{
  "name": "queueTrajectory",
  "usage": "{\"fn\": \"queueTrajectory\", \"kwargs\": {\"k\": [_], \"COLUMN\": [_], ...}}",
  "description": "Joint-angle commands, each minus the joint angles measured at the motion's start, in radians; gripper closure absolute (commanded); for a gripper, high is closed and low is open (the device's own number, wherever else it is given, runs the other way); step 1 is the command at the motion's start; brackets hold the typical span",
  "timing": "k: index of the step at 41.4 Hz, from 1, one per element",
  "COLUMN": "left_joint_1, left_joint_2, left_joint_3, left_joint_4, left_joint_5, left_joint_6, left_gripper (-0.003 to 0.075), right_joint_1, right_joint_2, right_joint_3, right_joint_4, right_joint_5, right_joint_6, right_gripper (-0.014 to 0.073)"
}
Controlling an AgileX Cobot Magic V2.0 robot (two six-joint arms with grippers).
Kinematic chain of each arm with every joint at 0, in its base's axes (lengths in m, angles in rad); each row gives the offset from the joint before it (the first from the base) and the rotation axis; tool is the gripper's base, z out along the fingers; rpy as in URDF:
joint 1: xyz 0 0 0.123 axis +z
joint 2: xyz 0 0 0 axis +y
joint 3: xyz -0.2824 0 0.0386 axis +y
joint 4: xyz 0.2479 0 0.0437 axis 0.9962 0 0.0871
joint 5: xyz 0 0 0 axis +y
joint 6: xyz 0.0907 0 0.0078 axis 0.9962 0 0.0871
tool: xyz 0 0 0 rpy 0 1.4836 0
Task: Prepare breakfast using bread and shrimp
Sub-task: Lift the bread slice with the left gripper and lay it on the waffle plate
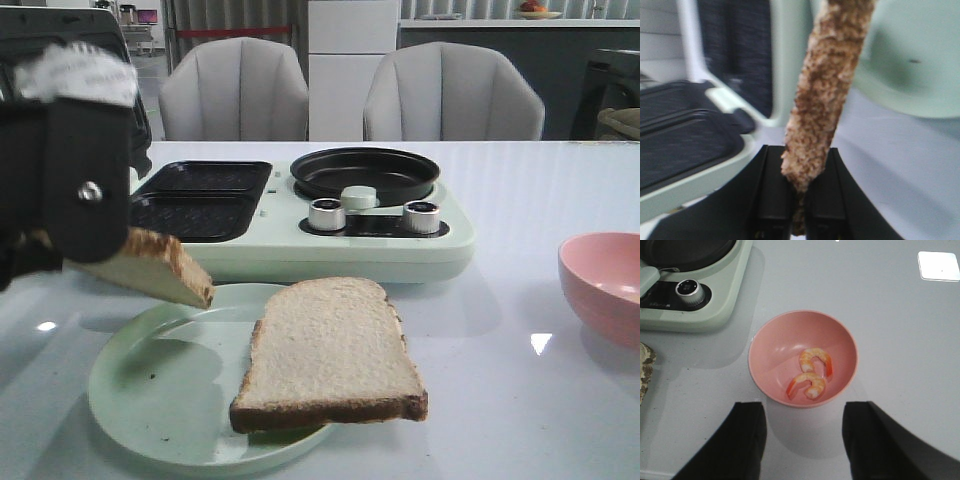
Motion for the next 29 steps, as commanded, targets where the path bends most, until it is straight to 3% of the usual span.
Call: {"fn": "queueTrajectory", "kwargs": {"k": [1,10,21,29], "left_joint_1": [-0.002,0.069,0.308,0.443], "left_joint_2": [-0.084,-0.103,0.008,0.178], "left_joint_3": [-0.027,-0.071,-0.246,-0.432], "left_joint_4": [0.16,0.245,0.289,0.289], "left_joint_5": [0.08,-0.013,-0.245,-0.324], "left_joint_6": [-0.016,-0.016,-0.016,-0.016], "left_gripper": [0.0621,0.0621,0.0621,0.0621], "right_joint_1": [0.0,0.0,0.0,0.0], "right_joint_2": [0.007,0.007,0.007,0.007], "right_joint_3": [-0.03,-0.03,-0.03,-0.03], "right_joint_4": [-0.001,-0.001,-0.001,-0.001], "right_joint_5": [-0.075,-0.075,-0.075,-0.075], "right_joint_6": [-0.006,-0.006,-0.006,-0.006], "right_gripper": [0.0128,0.0128,0.0128,0.0128]}}
